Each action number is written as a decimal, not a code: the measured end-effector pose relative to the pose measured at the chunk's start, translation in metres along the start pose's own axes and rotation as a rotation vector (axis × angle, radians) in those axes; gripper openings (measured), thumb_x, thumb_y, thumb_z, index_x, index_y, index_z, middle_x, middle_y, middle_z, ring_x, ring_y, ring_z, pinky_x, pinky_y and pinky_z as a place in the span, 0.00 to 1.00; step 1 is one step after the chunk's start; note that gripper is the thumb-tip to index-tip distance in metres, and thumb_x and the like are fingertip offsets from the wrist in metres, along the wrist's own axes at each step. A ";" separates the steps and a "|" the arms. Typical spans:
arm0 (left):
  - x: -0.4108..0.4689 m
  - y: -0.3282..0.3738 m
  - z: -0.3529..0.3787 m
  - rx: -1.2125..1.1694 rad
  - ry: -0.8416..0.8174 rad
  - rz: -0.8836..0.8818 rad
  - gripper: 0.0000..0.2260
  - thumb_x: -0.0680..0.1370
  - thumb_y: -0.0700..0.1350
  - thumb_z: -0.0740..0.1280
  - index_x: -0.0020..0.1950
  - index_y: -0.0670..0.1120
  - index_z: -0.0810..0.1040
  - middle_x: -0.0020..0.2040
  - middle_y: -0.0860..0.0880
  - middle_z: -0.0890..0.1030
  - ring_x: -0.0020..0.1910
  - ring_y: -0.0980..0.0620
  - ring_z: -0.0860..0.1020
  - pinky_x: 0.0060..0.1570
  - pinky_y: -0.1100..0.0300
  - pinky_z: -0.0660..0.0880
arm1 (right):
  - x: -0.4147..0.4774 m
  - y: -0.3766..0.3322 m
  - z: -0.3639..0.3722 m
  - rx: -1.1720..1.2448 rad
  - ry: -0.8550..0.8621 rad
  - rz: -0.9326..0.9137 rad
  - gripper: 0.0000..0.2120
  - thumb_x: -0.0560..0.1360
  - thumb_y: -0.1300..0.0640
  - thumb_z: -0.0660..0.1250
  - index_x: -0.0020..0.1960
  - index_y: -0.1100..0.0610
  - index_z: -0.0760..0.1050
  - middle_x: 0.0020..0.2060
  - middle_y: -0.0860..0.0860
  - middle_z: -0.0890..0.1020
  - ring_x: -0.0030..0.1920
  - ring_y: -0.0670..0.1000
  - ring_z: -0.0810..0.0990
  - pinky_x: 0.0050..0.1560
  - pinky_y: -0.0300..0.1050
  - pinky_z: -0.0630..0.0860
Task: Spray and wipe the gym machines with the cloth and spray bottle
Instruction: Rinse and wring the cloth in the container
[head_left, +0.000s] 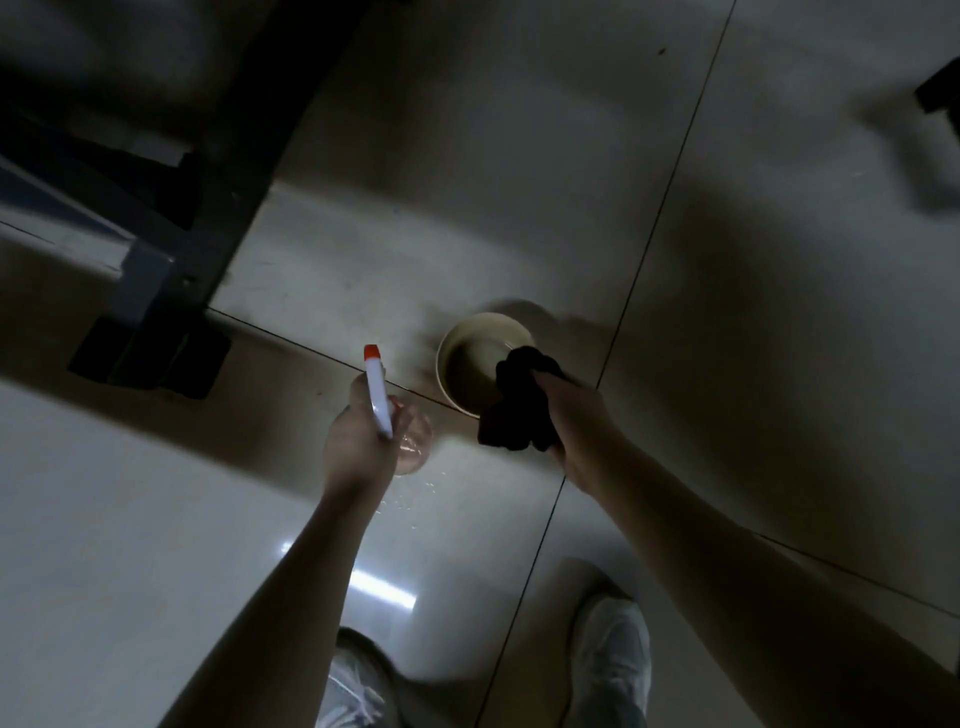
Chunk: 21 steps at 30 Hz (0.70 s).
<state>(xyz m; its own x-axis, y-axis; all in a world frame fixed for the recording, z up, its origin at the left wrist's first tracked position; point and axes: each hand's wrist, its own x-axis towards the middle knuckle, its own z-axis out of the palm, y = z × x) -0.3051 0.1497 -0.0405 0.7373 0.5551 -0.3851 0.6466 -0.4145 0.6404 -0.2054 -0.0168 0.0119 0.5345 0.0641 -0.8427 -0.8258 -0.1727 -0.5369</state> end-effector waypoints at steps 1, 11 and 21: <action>0.004 -0.004 0.002 0.032 0.028 0.032 0.22 0.77 0.40 0.67 0.70 0.41 0.68 0.49 0.46 0.80 0.44 0.48 0.80 0.44 0.69 0.72 | 0.004 0.002 0.000 0.002 0.000 0.000 0.11 0.78 0.56 0.63 0.58 0.58 0.76 0.35 0.53 0.79 0.26 0.47 0.73 0.24 0.38 0.66; -0.009 -0.050 0.011 0.169 0.020 0.136 0.24 0.73 0.37 0.73 0.66 0.33 0.70 0.53 0.35 0.81 0.49 0.38 0.81 0.52 0.56 0.72 | 0.011 0.016 0.002 0.032 -0.024 -0.006 0.07 0.79 0.57 0.62 0.54 0.57 0.75 0.33 0.53 0.79 0.22 0.45 0.74 0.25 0.38 0.67; -0.048 0.027 -0.056 -0.016 0.322 0.151 0.10 0.74 0.36 0.63 0.54 0.41 0.78 0.46 0.45 0.81 0.42 0.48 0.79 0.42 0.58 0.75 | -0.007 -0.006 0.010 0.152 -0.061 0.037 0.12 0.79 0.55 0.60 0.57 0.60 0.74 0.41 0.59 0.80 0.33 0.52 0.74 0.29 0.41 0.66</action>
<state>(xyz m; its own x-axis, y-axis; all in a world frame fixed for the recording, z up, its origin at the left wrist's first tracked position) -0.3340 0.1524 0.0320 0.7231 0.6883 -0.0580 0.5302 -0.4992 0.6854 -0.2062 -0.0063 0.0204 0.4951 0.1204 -0.8604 -0.8649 -0.0260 -0.5013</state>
